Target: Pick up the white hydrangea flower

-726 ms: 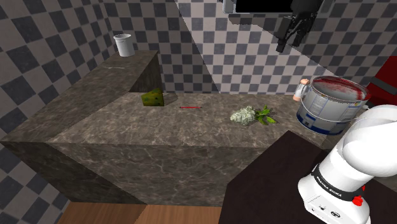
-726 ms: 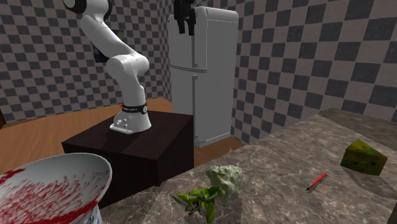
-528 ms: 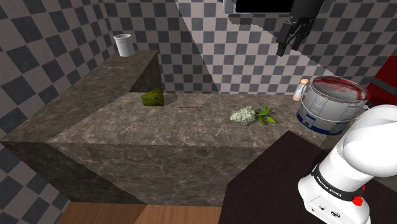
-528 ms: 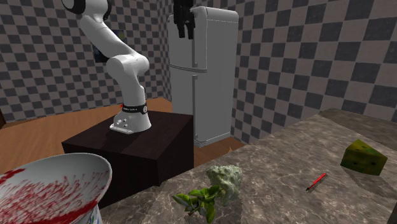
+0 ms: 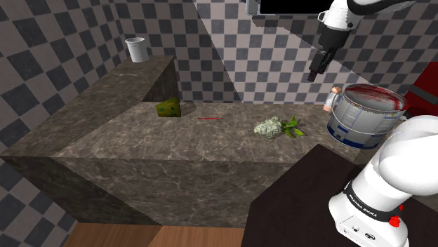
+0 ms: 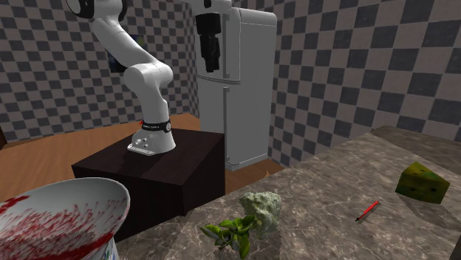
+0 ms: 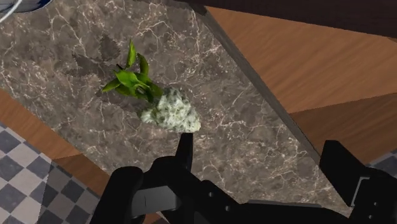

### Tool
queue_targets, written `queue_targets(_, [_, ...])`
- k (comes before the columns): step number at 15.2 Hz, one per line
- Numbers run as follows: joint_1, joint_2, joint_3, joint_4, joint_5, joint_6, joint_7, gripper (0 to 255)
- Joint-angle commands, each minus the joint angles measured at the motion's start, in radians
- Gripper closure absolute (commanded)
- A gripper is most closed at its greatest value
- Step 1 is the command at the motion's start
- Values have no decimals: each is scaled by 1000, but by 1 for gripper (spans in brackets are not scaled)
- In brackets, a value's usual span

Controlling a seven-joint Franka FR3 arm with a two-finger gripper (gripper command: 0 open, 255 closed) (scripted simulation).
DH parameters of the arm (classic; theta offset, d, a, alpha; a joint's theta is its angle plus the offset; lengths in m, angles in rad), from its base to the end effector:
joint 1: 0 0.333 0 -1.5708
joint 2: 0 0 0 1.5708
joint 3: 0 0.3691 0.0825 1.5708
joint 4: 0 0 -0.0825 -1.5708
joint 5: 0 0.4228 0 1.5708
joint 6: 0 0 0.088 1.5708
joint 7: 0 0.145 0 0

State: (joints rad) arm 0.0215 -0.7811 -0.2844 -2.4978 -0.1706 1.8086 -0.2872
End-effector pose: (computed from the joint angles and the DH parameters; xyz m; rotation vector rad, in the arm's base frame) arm 0.3180 -0.1192 0.5240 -3.1190 -0.2046 -0.1243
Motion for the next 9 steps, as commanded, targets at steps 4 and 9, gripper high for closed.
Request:
queue_targets(4, [19, 85, -134, -57, -45, 147, -185, 0])
queue_targets(9, [63, 223, -281, -76, -59, 303, -380, 0])
